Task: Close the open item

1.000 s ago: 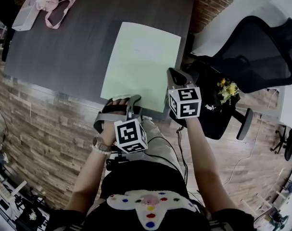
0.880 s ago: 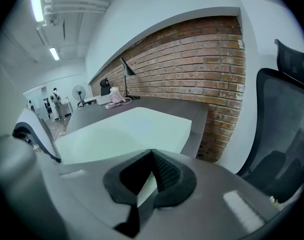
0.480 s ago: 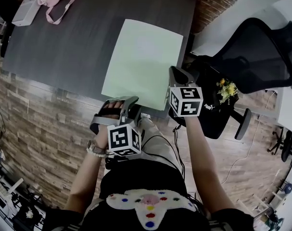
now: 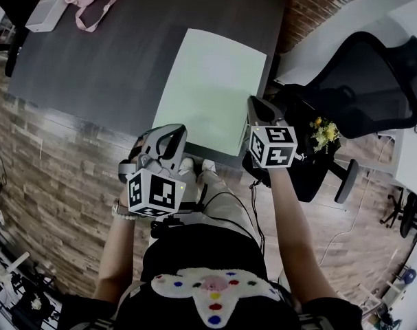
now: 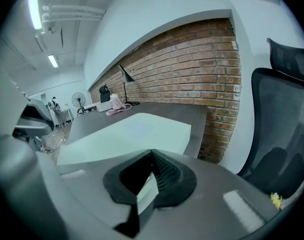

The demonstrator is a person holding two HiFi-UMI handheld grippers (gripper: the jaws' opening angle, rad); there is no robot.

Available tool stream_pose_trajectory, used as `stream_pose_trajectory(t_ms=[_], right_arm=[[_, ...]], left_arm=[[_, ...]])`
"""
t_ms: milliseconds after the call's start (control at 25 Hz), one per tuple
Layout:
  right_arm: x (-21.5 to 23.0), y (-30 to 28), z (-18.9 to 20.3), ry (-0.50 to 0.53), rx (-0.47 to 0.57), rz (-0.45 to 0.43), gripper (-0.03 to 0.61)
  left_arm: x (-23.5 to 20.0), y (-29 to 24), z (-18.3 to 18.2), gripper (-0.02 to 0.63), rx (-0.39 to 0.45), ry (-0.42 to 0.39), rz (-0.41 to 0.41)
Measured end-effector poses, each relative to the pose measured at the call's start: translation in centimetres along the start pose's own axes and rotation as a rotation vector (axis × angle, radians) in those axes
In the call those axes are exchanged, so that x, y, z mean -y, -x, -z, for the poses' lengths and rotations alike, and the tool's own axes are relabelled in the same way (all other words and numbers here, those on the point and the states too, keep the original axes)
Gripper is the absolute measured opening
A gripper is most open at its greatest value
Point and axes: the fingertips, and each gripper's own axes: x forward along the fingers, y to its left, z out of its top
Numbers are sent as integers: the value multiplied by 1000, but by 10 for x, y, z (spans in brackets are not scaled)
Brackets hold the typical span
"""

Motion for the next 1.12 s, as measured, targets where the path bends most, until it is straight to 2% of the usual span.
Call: stream_pose_trajectory(t_ms=[120, 400, 520, 760, 1120], right_arm=[[-12, 12, -12, 32, 38, -11, 8], [-42, 47, -48, 108, 154, -16, 8], [-53, 64, -67, 127, 210, -21, 8], [-69, 95, -99, 165, 296, -32, 8], [-88, 124, -127, 198, 389, -49, 8]], left_arm=[[-18, 12, -15, 6, 88, 89, -19], [-58, 40, -42, 6, 227, 279, -67], [-74, 53, -52, 6, 283, 337, -95], [-95, 76, -67, 6, 335, 349, -133], [-102, 97, -70, 6, 352, 355, -158]])
